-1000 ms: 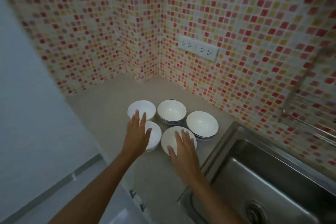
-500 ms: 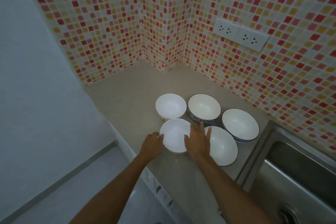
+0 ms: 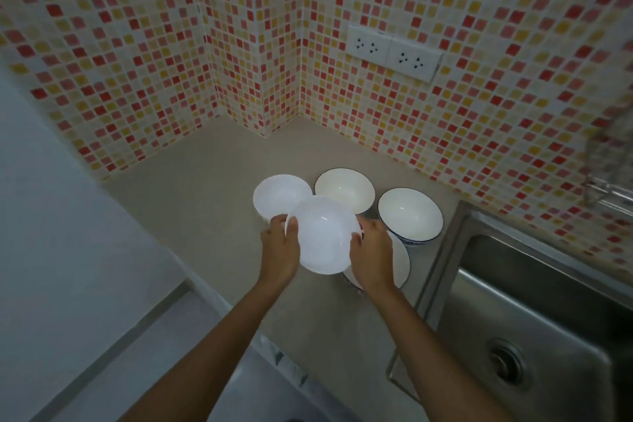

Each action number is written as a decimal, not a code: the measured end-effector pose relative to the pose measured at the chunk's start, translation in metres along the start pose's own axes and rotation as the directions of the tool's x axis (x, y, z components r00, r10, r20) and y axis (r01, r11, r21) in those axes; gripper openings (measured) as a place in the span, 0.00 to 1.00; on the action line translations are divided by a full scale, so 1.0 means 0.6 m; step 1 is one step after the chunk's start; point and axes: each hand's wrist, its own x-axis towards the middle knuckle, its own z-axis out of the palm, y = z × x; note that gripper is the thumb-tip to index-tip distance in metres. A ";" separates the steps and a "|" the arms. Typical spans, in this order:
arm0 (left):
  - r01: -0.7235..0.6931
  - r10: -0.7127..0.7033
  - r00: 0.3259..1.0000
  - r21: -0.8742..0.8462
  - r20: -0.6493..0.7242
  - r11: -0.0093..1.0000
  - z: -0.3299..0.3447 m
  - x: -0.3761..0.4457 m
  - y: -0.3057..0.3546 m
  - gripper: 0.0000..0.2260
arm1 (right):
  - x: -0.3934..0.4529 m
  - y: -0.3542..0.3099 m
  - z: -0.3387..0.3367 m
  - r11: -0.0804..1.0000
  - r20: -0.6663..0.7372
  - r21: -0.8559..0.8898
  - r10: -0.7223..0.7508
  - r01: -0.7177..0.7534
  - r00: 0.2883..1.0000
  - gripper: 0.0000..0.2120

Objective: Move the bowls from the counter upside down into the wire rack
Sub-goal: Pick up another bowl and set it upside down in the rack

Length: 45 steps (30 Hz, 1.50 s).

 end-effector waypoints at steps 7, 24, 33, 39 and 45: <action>0.041 -0.002 0.980 -0.192 0.199 0.980 0.134 -0.037 0.106 0.22 | -0.002 0.060 -0.166 0.994 -0.169 0.066 0.094 -0.083 0.981 0.19; -0.009 0.194 0.863 -0.370 0.466 0.929 0.437 -0.200 0.298 0.32 | -0.071 0.263 -0.603 0.992 -0.639 -0.002 -0.100 0.129 0.763 0.12; -0.347 0.501 0.778 -0.405 0.379 0.846 0.528 -0.270 0.426 0.18 | -0.059 0.363 -0.711 0.945 -0.605 -0.322 -0.255 0.061 0.755 0.15; -0.658 0.665 0.663 -0.156 0.342 0.737 0.588 -0.275 0.487 0.27 | -0.039 0.420 -0.711 0.867 -0.527 -0.499 -0.295 -0.009 0.797 0.15; -0.927 0.804 0.375 0.163 0.462 0.339 0.654 -0.244 0.488 0.33 | -0.032 0.435 -0.692 0.833 -0.531 -0.553 -0.330 -0.024 0.780 0.21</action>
